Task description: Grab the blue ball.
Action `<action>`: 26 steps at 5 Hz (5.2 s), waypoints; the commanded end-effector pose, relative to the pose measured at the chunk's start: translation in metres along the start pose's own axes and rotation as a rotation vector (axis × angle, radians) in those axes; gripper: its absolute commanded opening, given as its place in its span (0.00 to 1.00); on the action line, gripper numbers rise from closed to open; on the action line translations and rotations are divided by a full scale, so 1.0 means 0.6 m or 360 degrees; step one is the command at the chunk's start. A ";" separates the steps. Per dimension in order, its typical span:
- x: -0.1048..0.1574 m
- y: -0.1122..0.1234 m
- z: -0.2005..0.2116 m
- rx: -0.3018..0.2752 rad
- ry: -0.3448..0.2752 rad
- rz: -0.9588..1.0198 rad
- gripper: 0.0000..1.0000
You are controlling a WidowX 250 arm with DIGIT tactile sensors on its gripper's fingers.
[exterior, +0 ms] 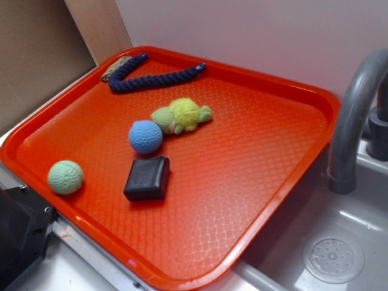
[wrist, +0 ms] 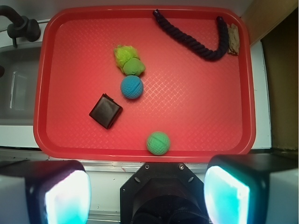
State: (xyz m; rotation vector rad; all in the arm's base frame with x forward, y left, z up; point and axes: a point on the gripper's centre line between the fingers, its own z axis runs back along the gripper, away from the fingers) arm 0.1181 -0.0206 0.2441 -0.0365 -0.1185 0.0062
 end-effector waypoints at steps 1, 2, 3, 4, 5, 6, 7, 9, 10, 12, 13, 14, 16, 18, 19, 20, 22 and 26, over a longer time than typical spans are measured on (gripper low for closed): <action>0.000 0.000 0.000 0.0000 0.0000 0.0000 1.00; 0.073 0.024 -0.092 0.0201 -0.0125 0.0139 1.00; 0.130 0.051 -0.176 0.0159 -0.0228 0.0123 1.00; 0.154 0.041 -0.265 0.0126 -0.0202 -0.0006 1.00; 0.147 0.018 -0.352 0.0054 -0.0040 -0.0016 1.00; 0.120 -0.019 -0.329 -0.0176 0.0043 0.0093 1.00; 0.103 -0.021 -0.254 -0.0376 -0.0008 0.0144 1.00; 0.107 -0.033 -0.208 -0.0324 -0.0192 0.0215 1.00; 0.110 -0.048 -0.236 -0.0463 -0.0203 0.0280 1.00; 0.095 -0.050 -0.305 -0.0591 -0.0206 0.0109 1.00; 0.090 -0.050 -0.344 -0.0584 -0.0168 0.0060 1.00; 0.096 -0.049 -0.345 -0.0630 -0.0240 -0.0060 1.00; 0.100 -0.062 -0.349 -0.0616 -0.0208 -0.0111 1.00; 0.092 -0.066 -0.351 -0.0453 -0.0202 -0.0071 0.00; 0.085 -0.076 -0.347 -0.0460 -0.0203 -0.0170 0.00; 0.083 -0.073 -0.331 -0.0385 -0.0240 -0.0214 0.00; 0.111 -0.019 -0.199 0.0034 -0.0257 -0.0023 0.00; 0.096 0.127 -0.030 -0.0040 -0.0231 0.0155 0.00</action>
